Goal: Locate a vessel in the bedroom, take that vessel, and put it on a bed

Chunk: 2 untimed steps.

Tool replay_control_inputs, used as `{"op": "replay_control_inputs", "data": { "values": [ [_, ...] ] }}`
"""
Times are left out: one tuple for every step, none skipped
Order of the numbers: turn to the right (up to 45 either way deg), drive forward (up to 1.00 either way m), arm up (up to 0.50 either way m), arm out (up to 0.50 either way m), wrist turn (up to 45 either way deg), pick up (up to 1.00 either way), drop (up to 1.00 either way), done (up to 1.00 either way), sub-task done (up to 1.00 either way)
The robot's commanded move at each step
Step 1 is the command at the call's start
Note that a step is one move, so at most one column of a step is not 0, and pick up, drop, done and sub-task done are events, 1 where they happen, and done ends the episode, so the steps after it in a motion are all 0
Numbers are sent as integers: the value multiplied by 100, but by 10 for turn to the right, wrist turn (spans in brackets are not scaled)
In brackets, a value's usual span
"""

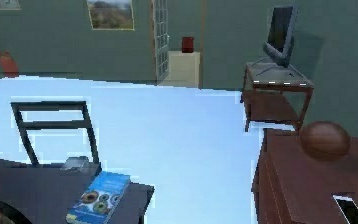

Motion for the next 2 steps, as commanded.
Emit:
{"op": "replay_control_inputs", "data": {
  "values": [
    [120,0,0,0,0,0,0,0,0],
    [0,75,0,0,0,0,0,0,0]
  ]
}}
